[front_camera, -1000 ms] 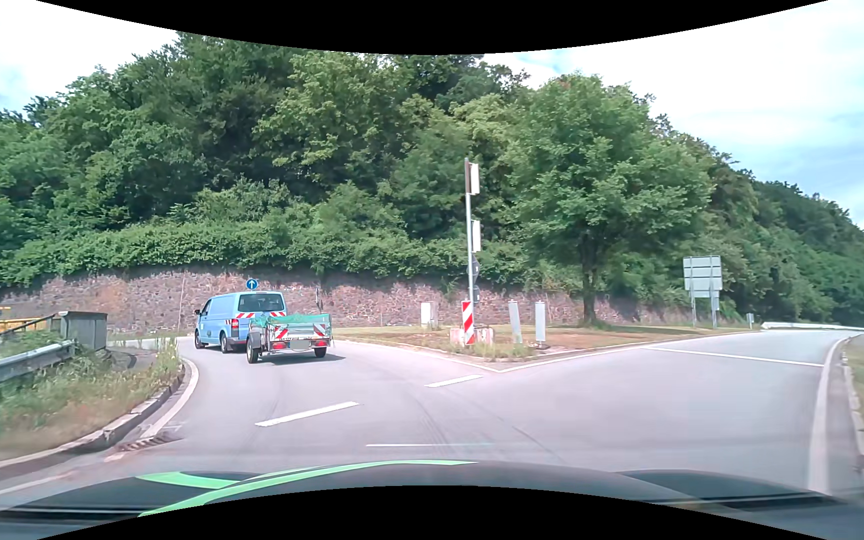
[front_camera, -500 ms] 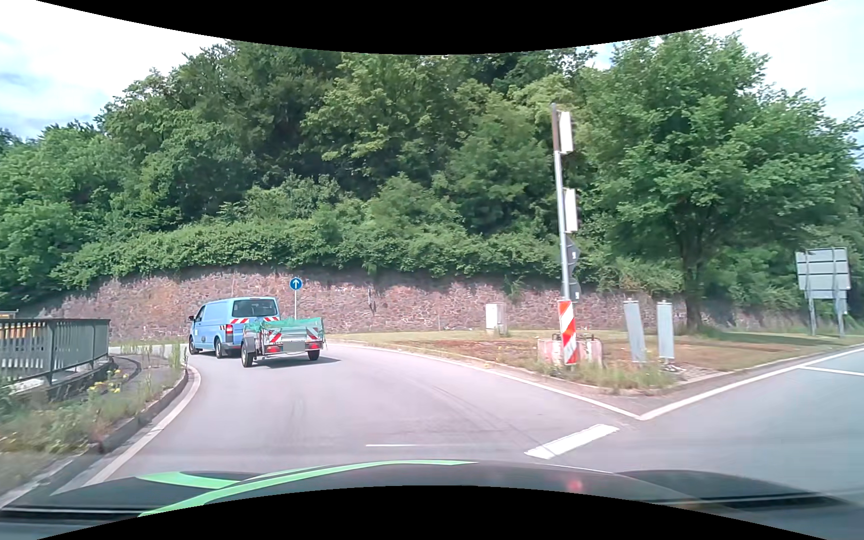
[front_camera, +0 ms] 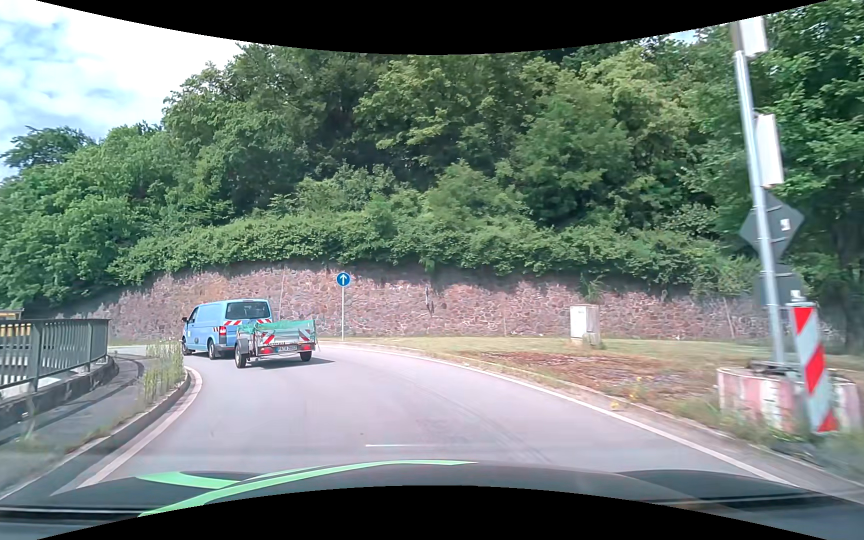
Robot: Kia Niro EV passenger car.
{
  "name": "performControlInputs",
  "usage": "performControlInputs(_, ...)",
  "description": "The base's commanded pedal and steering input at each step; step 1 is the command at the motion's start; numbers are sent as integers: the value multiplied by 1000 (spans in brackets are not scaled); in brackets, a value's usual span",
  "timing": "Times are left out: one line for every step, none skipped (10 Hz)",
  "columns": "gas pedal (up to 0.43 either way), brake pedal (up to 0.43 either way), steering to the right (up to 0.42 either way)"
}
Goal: Follow the waypoints while adhering to traffic rules and regulations
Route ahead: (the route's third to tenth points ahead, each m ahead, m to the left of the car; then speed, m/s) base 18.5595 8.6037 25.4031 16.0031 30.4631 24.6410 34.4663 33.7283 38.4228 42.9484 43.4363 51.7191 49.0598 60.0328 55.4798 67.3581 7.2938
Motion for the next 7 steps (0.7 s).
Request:
performControlInputs(138,0,-167)
performControlInputs(138,0,-169)
performControlInputs(138,0,-170)
performControlInputs(138,0,-170)
performControlInputs(138,0,-171)
performControlInputs(138,0,-173)
performControlInputs(138,0,-174)
